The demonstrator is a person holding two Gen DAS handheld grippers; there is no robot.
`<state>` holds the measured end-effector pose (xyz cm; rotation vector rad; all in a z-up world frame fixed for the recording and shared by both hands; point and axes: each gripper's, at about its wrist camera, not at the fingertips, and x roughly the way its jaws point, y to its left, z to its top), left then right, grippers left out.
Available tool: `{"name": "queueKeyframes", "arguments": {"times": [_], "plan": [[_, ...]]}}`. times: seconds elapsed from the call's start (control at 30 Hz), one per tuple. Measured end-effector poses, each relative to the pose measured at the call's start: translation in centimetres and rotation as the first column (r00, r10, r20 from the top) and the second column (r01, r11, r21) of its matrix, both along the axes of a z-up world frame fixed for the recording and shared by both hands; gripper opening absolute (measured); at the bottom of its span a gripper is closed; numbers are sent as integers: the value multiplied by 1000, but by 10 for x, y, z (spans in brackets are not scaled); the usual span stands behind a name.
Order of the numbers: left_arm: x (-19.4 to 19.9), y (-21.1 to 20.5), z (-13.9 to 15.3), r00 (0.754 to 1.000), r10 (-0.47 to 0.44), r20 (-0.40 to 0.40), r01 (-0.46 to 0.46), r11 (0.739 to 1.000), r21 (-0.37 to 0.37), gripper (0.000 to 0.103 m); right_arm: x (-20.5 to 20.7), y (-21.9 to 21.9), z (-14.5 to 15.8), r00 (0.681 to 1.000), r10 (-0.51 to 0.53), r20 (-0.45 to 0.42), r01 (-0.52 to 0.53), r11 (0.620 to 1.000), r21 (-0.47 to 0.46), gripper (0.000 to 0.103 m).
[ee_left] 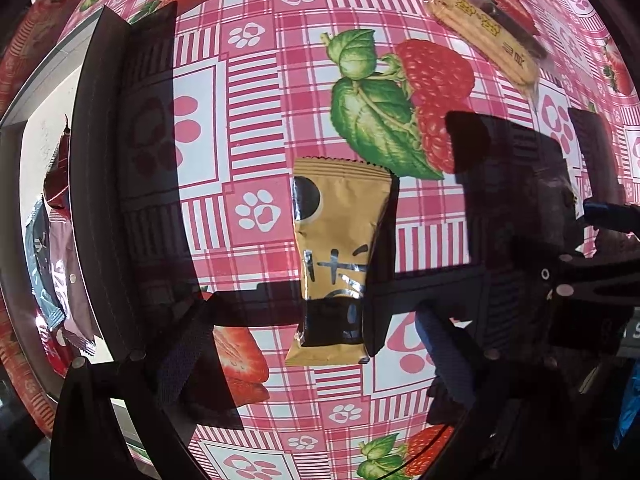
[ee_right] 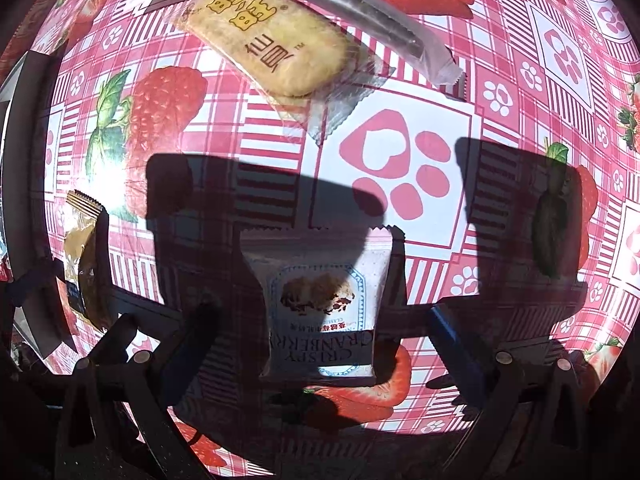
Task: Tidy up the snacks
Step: 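Hold the tan bar in the left tool while the right tool holds the cranberry packet, then carry the tan bar and cranberry packet into the white tray and open both tools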
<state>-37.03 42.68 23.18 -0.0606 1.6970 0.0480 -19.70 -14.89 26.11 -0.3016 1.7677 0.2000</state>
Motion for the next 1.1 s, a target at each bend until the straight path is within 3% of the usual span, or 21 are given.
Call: {"name": "queueKeyframes", "arguments": {"times": [0.1,0.17,0.2,0.23,0.27,0.3,0.37,0.73,0.93,1.1], "plan": [[1,-4,10,999,-15,30,15,1000,3,79,6,-6,8,999,-32,19,32,999,11,86],[1,-6,13,999,-28,42,28,1000,2,69,10,-10,13,999,-36,31,35,999,15,70],[1,-6,16,998,-32,49,32,999,1,59,12,-12,15,999,-38,37,37,999,20,65],[1,-7,18,998,-39,58,39,999,1,51,14,-14,18,998,-39,45,38,999,21,52],[1,-7,20,997,-46,63,46,999,-2,32,17,-16,20,998,-45,42,43,998,35,42],[1,-7,21,997,-51,59,51,999,-13,23,19,-18,20,998,-56,31,54,997,52,42],[0,-5,23,998,-41,54,44,998,-47,23,19,-24,20,997,-71,22,70,996,62,43],[-15,5,51,991,-76,106,84,994,-73,23,11,-31,28,994,-105,-17,106,987,120,43],[-20,4,58,989,-90,115,100,991,-84,23,10,-16,35,996,-89,-9,89,990,113,43],[-10,6,85,979,-113,171,128,989,-77,23,20,19,58,997,-81,17,78,989,126,43]]}}
